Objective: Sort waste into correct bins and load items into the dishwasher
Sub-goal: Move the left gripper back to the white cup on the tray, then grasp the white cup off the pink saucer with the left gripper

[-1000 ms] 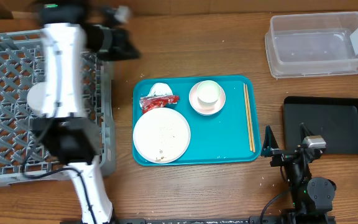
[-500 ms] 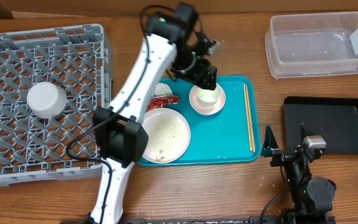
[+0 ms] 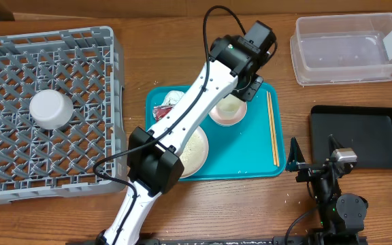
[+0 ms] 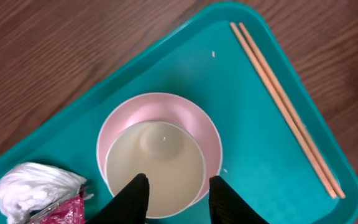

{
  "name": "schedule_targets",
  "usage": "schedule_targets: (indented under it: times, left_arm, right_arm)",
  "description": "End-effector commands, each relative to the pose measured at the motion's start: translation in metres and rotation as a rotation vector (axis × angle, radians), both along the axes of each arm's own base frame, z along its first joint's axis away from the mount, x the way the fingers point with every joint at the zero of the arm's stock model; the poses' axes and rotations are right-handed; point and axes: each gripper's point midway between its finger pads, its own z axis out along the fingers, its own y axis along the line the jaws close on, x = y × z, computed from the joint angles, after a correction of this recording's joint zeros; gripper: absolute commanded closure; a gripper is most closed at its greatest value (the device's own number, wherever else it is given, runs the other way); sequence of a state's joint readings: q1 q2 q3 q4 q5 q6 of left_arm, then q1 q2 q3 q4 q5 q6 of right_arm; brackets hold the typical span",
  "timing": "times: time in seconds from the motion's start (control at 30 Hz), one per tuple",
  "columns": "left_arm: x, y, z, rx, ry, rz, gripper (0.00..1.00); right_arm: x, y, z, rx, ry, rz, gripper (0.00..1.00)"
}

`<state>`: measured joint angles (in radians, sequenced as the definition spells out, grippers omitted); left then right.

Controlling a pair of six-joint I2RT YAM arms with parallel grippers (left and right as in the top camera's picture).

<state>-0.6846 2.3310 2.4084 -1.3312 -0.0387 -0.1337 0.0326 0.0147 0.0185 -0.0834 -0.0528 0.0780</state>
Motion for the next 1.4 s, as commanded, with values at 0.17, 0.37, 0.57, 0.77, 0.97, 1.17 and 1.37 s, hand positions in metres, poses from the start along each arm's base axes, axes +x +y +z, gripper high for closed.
schedule_targets:
  times: [0.17,0.37,0.57,0.77,0.97,1.17,1.37]
  left_arm:
    - [0.002,0.000,-0.028,0.023,0.043,0.104,0.69]
    - [-0.004,-0.009,-0.061,0.061,0.092,0.112,0.72]
    - [-0.005,-0.012,-0.072,0.069,0.102,0.114,0.72]
    - [-0.007,-0.013,-0.072,0.070,0.107,0.120,0.76]
    - [-0.005,-0.015,-0.047,0.038,0.078,0.128,0.75]
    - [-0.011,-0.010,0.009,-0.014,0.038,0.133,0.68]
    - [-0.027,-0.004,-0.021,0.052,0.130,0.177,0.71]
  right_arm:
    - [0.000,-0.001,-0.002,0.004,-0.002,-0.003,0.00]
    - [0.000,-0.001,-0.002,0.005,-0.002,-0.003,0.00]
    - [0.000,-0.001,-0.002,0.004,-0.002,-0.003,0.00]
    - [0.000,-0.001,-0.002,0.004,-0.002,-0.003,0.00]
    - [0.000,-0.001,-0.002,0.004,-0.002,-0.003,0.00]
    - [0.000,-0.001,-0.002,0.004,-0.002,-0.003,0.00]
    - [0.000,-0.001,-0.002,0.004,-0.002,-0.003,0.00]
